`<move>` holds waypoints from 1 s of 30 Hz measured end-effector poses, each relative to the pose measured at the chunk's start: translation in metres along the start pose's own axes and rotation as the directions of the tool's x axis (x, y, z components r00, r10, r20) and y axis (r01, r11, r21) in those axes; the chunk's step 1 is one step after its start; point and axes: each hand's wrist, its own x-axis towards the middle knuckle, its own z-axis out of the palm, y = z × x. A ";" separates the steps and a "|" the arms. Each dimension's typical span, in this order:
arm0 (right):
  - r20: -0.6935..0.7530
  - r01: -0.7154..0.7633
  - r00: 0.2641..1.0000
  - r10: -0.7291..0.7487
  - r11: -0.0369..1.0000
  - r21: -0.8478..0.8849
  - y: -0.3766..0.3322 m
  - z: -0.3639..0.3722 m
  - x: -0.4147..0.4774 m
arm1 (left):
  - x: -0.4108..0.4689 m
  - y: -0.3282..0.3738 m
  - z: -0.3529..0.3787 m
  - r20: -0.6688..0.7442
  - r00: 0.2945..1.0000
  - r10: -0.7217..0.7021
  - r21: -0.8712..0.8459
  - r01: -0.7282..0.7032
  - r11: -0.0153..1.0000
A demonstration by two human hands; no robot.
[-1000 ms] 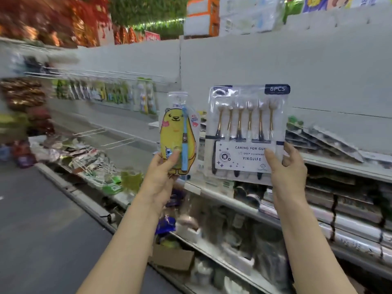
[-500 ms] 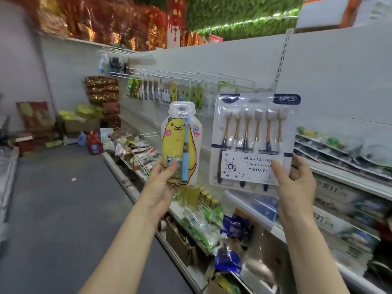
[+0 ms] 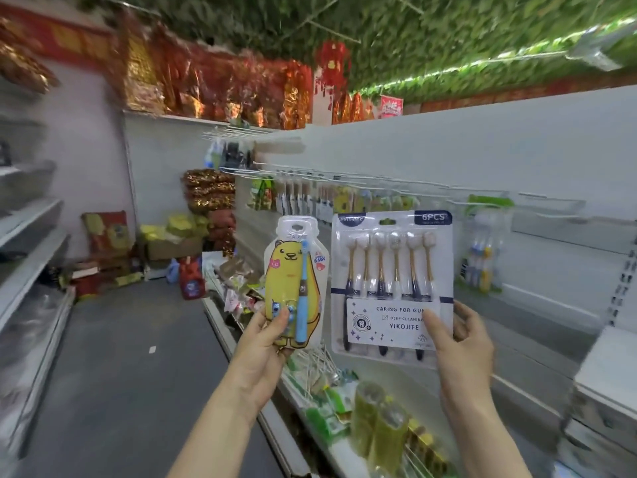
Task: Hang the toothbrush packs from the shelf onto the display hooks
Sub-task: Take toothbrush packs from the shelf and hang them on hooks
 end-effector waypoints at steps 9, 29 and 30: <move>-0.065 0.058 0.996 -0.059 0.998 -0.023 0.068 0.175 0.050 | 0.168 0.049 -0.099 0.100 0.994 -0.042 -0.031 0.045 0.999; -0.190 0.069 0.979 -0.076 0.997 -0.045 0.231 0.519 0.173 | 0.504 0.139 -0.292 0.189 0.970 -0.152 -0.037 0.162 0.986; -0.189 0.071 0.979 -0.076 0.997 -0.035 0.241 0.533 0.182 | 0.522 0.141 -0.298 0.187 0.970 -0.152 -0.030 0.161 0.987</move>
